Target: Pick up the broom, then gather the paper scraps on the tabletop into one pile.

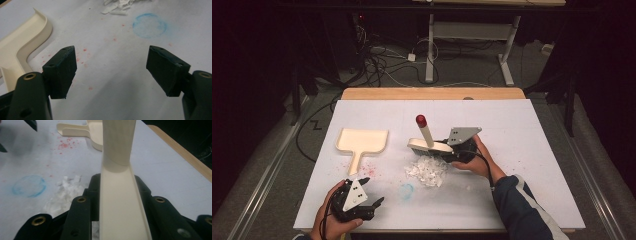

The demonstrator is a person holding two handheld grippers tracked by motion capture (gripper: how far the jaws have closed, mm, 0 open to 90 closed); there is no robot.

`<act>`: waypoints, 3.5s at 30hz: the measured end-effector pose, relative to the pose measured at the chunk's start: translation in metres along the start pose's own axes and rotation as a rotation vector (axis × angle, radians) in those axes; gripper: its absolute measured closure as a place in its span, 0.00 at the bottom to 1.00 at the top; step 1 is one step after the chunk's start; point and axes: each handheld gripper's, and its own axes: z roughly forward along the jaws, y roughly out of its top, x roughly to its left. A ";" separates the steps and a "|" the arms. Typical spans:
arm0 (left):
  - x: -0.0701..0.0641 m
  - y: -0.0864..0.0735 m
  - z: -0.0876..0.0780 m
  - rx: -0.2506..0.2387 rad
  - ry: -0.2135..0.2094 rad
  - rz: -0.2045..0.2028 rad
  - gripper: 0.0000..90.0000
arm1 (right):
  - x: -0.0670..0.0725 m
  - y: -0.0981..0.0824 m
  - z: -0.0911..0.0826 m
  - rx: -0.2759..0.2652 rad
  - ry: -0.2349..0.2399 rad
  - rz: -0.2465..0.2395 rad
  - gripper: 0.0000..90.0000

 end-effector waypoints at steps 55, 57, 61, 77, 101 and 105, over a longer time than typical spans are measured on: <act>-0.004 0.004 0.004 0.025 0.005 0.027 0.26 | 0.077 -0.038 -0.081 -0.038 -0.180 0.133 0.75; -0.002 0.003 0.003 0.024 0.008 0.020 0.26 | 0.077 -0.038 -0.083 -0.044 -0.175 0.140 0.75; -0.002 0.002 0.000 0.013 0.018 0.012 0.26 | 0.077 -0.035 -0.097 -0.086 -0.194 0.164 0.75; -0.002 0.004 0.001 0.019 0.032 0.027 0.25 | 0.094 -0.044 -0.158 -0.067 -0.252 0.204 0.75; 0.000 0.005 0.006 0.017 0.011 0.027 0.25 | 0.104 -0.074 -0.178 0.119 -0.046 0.396 0.75; 0.000 0.006 0.005 0.016 0.011 0.031 0.25 | 0.093 -0.081 -0.175 0.131 -0.062 0.458 0.75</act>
